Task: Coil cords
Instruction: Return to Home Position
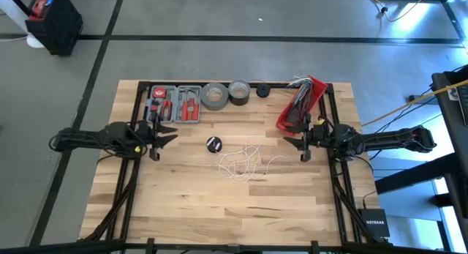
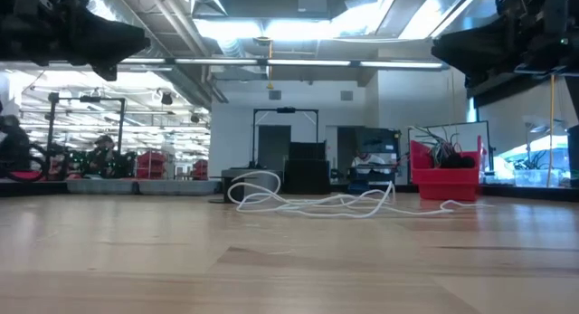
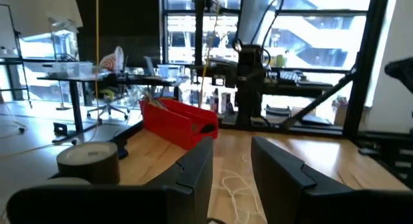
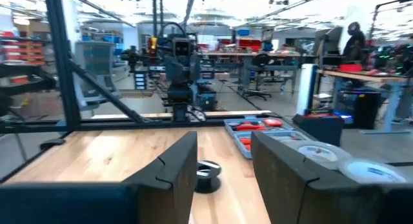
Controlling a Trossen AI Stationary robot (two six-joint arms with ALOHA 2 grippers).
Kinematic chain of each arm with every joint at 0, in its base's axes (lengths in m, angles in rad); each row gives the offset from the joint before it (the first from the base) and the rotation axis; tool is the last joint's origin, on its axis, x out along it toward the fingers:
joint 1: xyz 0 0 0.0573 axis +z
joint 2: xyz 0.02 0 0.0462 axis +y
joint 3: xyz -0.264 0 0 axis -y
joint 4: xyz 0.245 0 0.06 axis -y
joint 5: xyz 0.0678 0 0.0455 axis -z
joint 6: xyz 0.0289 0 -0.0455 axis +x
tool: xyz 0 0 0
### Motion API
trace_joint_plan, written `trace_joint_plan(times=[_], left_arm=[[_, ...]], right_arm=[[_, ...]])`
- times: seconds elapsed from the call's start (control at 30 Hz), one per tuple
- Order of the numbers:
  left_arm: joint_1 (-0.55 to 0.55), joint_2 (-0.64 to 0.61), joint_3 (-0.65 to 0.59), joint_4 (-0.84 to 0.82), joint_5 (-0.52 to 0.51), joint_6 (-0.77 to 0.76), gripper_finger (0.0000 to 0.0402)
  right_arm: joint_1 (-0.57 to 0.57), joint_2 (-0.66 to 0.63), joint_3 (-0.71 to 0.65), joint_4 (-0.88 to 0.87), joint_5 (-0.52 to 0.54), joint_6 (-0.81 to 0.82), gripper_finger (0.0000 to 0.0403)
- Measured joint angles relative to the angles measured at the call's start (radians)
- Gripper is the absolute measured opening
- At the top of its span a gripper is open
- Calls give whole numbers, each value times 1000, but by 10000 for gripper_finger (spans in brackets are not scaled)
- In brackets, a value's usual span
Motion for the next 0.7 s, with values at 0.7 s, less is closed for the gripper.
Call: trace_joint_plan(times=[0.7], left_arm=[[6, -4, -64, -4, -14, -23, 100]], right_arm=[[0, 1, -2, -62, -137, 26, 149]])
